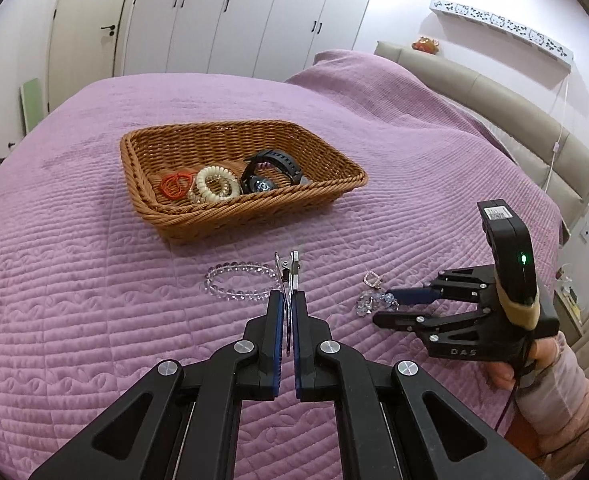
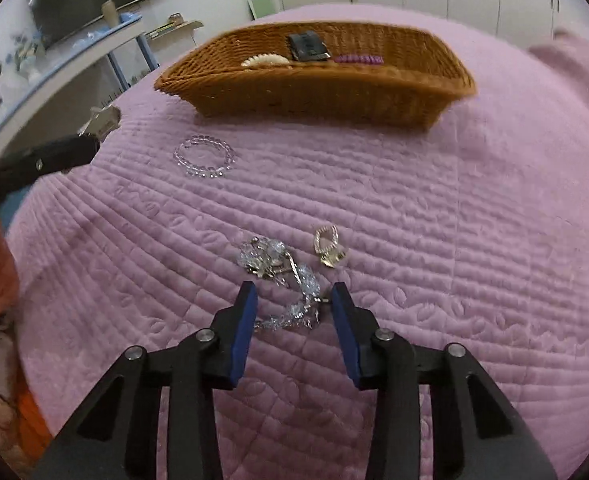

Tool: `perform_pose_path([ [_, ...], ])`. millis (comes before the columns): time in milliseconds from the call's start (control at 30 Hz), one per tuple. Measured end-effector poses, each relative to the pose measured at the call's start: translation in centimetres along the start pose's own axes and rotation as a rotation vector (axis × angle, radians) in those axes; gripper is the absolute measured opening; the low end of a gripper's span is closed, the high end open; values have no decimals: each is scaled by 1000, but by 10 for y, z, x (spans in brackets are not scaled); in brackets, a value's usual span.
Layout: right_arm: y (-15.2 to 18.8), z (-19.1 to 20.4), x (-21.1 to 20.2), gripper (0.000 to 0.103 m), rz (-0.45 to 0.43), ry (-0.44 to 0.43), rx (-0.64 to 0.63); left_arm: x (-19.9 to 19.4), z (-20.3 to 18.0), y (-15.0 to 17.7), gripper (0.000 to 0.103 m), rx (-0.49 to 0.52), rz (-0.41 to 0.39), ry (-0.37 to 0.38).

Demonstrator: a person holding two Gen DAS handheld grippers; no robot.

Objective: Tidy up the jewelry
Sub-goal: 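Grasp the silver charm cluster with the right tool while the left tool holds the clip, then carry the hair clip and silver cluster into the basket and open both tools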

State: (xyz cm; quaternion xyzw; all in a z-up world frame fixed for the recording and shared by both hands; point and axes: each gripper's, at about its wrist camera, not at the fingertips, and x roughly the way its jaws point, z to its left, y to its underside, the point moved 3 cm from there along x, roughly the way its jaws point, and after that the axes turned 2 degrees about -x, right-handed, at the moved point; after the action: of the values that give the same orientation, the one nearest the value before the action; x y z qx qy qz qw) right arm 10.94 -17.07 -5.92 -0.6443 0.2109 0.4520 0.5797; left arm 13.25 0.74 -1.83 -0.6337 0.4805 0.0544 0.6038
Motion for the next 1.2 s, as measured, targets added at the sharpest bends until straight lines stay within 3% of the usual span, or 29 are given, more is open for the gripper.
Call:
perform_pose_path([
  [33,-1,4,1,16,2,19,-17,1,0,0,4,-2,1,0],
  [67,-1,7,3,13,6,20,-24,1,0,0,4,-3,2,-2],
  [233,0,18,-10,12,-33,-3,-51,0,0,-2,4,-3,-2,-8],
  [400,-16,21,-53,12,-137,-16,-60,-14,1,-21,4,-14,-44,17],
  [700,-82,2,-102,12,-274,26,-39,-20,3,-78,4,24,-110,0],
  [900,-138,-28,-87,12,-284,72,10,14,21,-124,4,2,-120,-43],
  [1200,-186,-79,-13,12,-222,142,94,101,58,-161,4,-48,-40,-149],
])
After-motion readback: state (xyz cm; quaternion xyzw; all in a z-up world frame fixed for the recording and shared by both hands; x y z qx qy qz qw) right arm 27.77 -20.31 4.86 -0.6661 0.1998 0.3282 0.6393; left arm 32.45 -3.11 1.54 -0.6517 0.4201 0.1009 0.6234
